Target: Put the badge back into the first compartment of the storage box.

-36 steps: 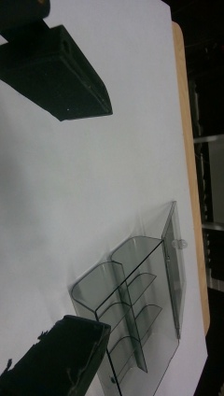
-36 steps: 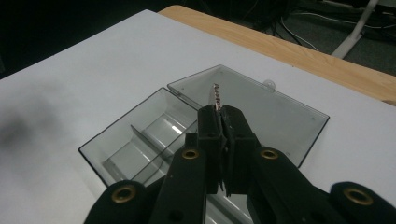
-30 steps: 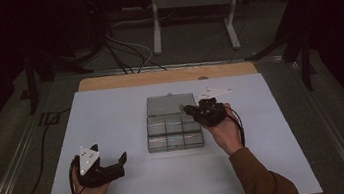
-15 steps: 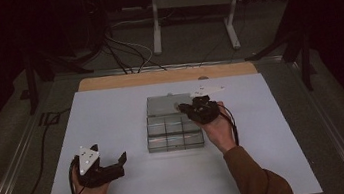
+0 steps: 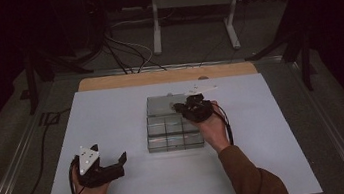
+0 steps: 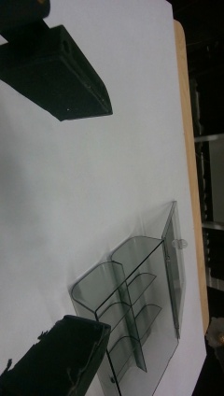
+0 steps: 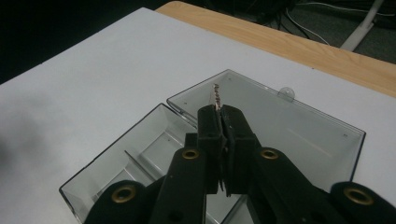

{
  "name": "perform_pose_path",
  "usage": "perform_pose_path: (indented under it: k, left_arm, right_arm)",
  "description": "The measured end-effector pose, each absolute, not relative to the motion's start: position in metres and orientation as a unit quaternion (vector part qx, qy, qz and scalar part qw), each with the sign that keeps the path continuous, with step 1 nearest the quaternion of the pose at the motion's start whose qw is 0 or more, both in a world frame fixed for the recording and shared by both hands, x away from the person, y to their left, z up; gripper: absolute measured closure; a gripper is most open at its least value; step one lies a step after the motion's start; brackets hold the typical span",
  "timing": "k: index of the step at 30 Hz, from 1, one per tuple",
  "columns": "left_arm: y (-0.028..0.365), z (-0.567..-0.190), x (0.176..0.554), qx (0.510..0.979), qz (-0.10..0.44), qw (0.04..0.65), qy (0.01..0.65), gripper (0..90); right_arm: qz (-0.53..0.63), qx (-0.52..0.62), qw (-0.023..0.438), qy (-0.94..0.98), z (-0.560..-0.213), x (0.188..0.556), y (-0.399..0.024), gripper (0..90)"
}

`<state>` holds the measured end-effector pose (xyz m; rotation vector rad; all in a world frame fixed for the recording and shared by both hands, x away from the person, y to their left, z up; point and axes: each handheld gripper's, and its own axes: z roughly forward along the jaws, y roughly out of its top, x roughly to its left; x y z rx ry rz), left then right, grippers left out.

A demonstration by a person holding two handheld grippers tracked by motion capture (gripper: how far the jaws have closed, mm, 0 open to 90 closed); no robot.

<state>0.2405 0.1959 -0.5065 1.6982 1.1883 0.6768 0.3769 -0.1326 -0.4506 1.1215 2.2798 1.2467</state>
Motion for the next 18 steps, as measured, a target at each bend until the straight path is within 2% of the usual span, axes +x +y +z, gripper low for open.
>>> perform_pose_path:
  k: [18]
  left_arm:
    - [0.196, -0.507, 0.241, 0.691, 0.273, 0.463, 0.483, 1.7]
  right_arm:
    - [0.420, 0.394, 0.149, 0.804, -0.461, 0.383, -0.113, 86.9]
